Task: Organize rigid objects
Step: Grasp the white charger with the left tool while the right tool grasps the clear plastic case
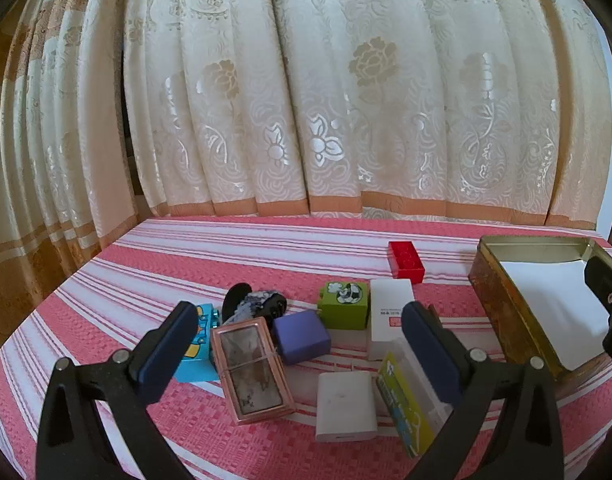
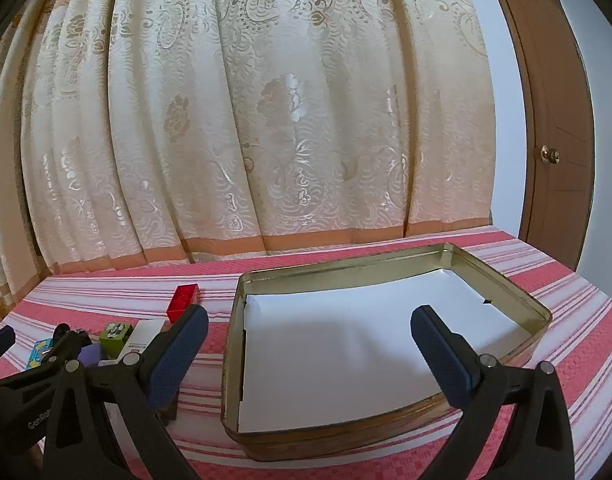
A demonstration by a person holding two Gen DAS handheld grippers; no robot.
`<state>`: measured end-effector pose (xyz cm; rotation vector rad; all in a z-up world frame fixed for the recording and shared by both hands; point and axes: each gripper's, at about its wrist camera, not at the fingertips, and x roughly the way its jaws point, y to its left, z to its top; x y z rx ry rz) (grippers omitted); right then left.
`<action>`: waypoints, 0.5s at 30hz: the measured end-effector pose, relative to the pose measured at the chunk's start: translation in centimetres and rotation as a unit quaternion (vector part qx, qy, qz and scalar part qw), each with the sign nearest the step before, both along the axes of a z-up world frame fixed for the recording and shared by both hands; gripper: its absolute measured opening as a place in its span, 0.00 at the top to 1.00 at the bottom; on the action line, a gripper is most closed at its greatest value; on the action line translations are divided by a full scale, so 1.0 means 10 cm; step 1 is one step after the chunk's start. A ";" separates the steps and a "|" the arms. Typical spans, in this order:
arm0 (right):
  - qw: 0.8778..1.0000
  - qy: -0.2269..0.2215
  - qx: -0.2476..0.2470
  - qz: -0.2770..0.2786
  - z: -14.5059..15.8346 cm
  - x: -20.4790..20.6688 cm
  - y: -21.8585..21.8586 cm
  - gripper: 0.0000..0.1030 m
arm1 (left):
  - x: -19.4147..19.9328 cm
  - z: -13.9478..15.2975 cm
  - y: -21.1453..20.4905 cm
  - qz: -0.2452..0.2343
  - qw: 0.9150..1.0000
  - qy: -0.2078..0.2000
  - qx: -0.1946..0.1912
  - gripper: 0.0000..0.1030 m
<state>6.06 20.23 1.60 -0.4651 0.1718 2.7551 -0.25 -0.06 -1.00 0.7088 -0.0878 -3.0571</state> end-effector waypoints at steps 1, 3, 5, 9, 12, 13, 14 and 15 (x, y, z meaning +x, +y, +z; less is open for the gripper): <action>1.000 -0.001 0.001 0.001 -0.01 -0.01 -0.01 0.00 | 0.00 0.00 0.00 0.000 1.000 0.000 0.000 0.00; 1.000 -0.002 0.002 0.003 -0.01 -0.01 -0.01 0.00 | 0.01 -0.01 0.00 0.000 1.000 0.000 0.000 0.00; 1.000 -0.002 0.002 0.004 -0.02 -0.01 -0.01 0.00 | 0.01 -0.01 0.00 0.001 1.000 0.000 0.000 0.00; 1.000 0.000 0.000 0.007 -0.03 -0.01 -0.01 0.00 | 0.02 -0.02 0.00 0.000 1.000 -0.002 0.000 0.00; 1.000 -0.002 0.000 0.011 -0.04 -0.02 -0.01 0.00 | 0.01 -0.03 0.01 -0.003 1.000 -0.011 -0.007 0.00; 1.000 -0.003 0.000 0.013 -0.04 -0.02 -0.02 0.00 | 0.01 -0.03 0.01 -0.006 1.000 -0.013 -0.008 0.00; 1.000 -0.002 0.001 0.014 -0.04 -0.02 -0.03 0.00 | 0.02 -0.04 0.02 -0.008 1.000 -0.016 -0.010 0.00; 1.000 -0.002 0.003 0.015 -0.04 -0.02 -0.04 0.00 | 0.02 -0.04 0.02 -0.007 1.000 -0.016 -0.011 0.00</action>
